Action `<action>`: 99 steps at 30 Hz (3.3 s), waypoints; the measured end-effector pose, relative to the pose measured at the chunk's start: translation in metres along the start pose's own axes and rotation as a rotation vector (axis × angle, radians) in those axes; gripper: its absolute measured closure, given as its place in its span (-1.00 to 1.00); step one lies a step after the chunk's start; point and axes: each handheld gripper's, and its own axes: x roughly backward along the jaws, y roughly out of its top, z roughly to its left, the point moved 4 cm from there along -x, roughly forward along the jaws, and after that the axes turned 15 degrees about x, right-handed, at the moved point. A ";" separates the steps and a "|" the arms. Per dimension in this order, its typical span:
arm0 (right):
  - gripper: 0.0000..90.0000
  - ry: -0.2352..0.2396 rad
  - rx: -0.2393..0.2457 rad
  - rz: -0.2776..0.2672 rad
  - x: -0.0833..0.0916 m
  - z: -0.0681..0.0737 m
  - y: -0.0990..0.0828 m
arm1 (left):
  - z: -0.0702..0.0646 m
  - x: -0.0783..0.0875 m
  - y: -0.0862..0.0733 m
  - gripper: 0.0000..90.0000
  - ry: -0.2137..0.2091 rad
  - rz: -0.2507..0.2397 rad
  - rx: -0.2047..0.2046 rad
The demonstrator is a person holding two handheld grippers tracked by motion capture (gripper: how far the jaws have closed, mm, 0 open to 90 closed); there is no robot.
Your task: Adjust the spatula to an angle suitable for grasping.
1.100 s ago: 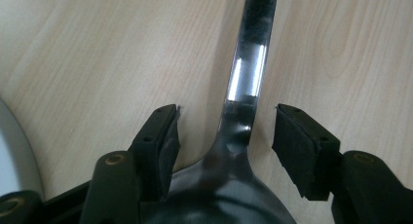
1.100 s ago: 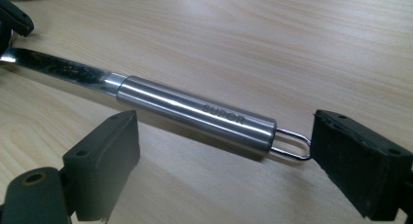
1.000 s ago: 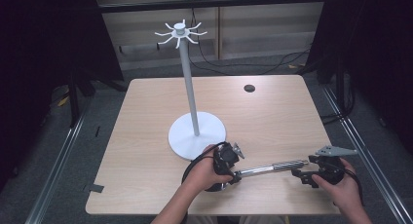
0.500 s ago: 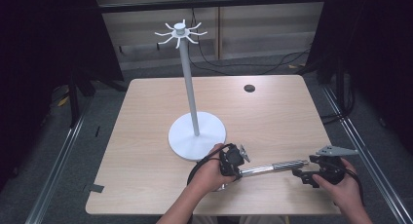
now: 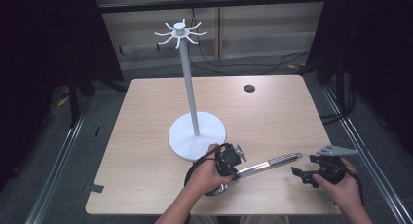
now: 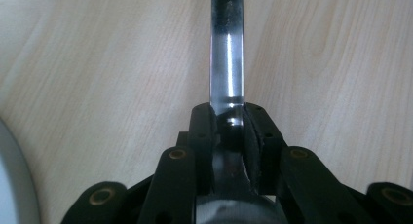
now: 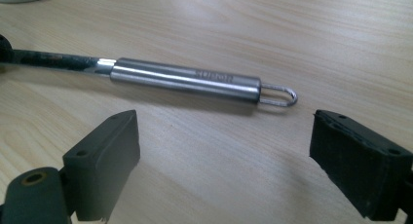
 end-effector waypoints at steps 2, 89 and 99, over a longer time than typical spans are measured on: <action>-0.76 0.001 0.003 -0.003 0.000 0.000 0.001 | 0.001 0.004 -0.001 0.68 -0.002 -0.018 0.011; 0.91 0.359 -0.532 -0.424 -0.021 0.067 0.124 | -0.012 0.059 0.007 0.67 0.118 -0.437 0.098; 0.98 0.388 -0.426 -0.453 -0.010 0.072 0.139 | -0.013 0.063 0.010 0.67 0.074 -0.470 0.111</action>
